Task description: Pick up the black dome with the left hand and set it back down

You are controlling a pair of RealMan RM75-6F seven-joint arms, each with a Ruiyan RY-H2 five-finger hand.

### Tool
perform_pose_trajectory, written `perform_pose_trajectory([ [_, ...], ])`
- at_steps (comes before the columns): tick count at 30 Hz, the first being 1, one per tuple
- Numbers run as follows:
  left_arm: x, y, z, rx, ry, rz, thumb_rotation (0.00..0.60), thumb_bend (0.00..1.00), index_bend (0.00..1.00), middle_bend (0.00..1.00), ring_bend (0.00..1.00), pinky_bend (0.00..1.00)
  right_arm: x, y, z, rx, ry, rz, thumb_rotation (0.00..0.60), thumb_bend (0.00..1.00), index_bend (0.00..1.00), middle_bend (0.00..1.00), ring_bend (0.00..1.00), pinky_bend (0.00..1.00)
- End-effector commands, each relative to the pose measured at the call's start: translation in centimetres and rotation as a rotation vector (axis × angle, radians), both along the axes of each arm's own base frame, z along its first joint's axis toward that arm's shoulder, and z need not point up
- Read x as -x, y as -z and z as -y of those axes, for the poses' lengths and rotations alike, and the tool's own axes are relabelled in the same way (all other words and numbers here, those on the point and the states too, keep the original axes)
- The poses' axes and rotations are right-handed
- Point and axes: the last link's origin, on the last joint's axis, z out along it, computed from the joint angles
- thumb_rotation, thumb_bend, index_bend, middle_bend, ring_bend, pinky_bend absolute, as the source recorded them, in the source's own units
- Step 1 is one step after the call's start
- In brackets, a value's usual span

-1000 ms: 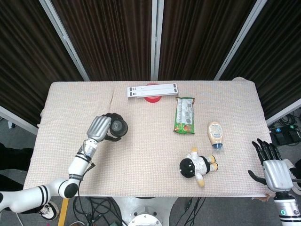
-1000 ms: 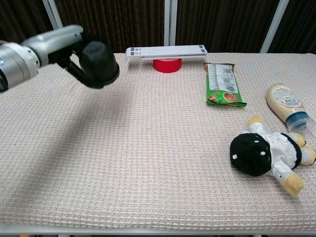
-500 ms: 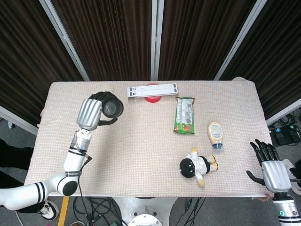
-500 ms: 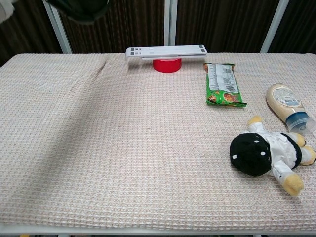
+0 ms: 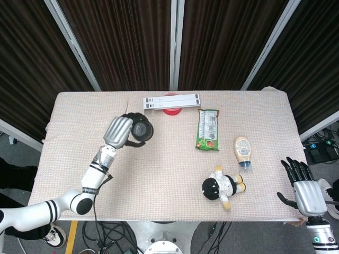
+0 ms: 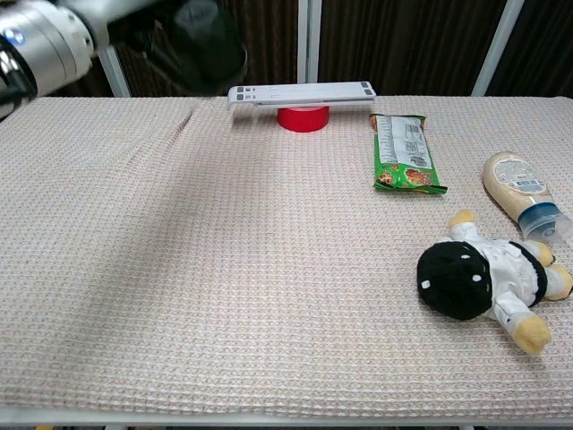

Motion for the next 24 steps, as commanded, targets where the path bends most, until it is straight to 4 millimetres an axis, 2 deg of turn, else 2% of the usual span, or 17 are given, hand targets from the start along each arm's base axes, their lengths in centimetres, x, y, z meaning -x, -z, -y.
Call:
perform_pose_trajectory([
  [1, -3.6, -5.4, 0.7, -0.293, 0.139, 0.264, 0.6, 0.23, 0.44, 0.49, 0.32, 0.39, 0.0, 0.1, 0.0, -0.002, 0.002, 0.0, 0.6, 0.1, 0.0, 0.0, 0.0, 0.0],
  [3, -2.1, -3.6, 0.5, -0.204, 0.089, 0.188, 0.6, 0.23, 0.44, 0.49, 0.32, 0.39, 0.1, 0.1, 0.0, -0.005, 0.004, 0.0, 0.6, 0.1, 0.0, 0.0, 0.0, 0.0],
  [6, 1.9, 0.5, 0.6, 0.048, -0.03, 0.027, 0.6, 0.23, 0.44, 0.5, 0.34, 0.41, 0.2, 0.2, 0.0, -0.008, 0.01, 0.0, 0.6, 0.1, 0.0, 0.0, 0.0, 0.0],
  [9, 5.7, 3.4, 1.0, 0.273, -0.116, -0.157, 0.6, 0.23, 0.44, 0.5, 0.34, 0.41, 0.3, 0.2, 0.0, -0.008, 0.013, 0.0, 0.6, 0.1, 0.0, 0.0, 0.0, 0.0],
  [11, 7.0, 4.0, 1.1, 0.338, -0.155, -0.204, 0.6, 0.23, 0.43, 0.5, 0.35, 0.41, 0.4, 0.2, 0.0, -0.008, 0.016, -0.001, 0.6, 0.1, 0.0, 0.0, 0.0, 0.0],
  [13, 7.4, 3.8, 0.7, 0.335, -0.183, -0.182, 0.6, 0.23, 0.45, 0.5, 0.35, 0.41, 0.5, 0.2, 0.0, -0.007, 0.02, -0.001, 0.6, 0.1, 0.0, 0.0, 0.0, 0.0],
  [18, 6.5, 2.2, -0.3, 0.266, -0.158, -0.178, 0.6, 0.23, 0.46, 0.5, 0.35, 0.41, 0.5, 0.2, 0.1, -0.008, 0.018, 0.0, 0.6, 0.1, 0.0, 0.0, 0.0, 0.0],
  [24, 5.9, 1.7, 0.6, 0.265, -0.12, -0.172, 0.6, 0.23, 0.45, 0.5, 0.35, 0.41, 0.5, 0.3, 0.0, -0.011, 0.018, 0.0, 0.6, 0.1, 0.0, 0.0, 0.0, 0.0],
])
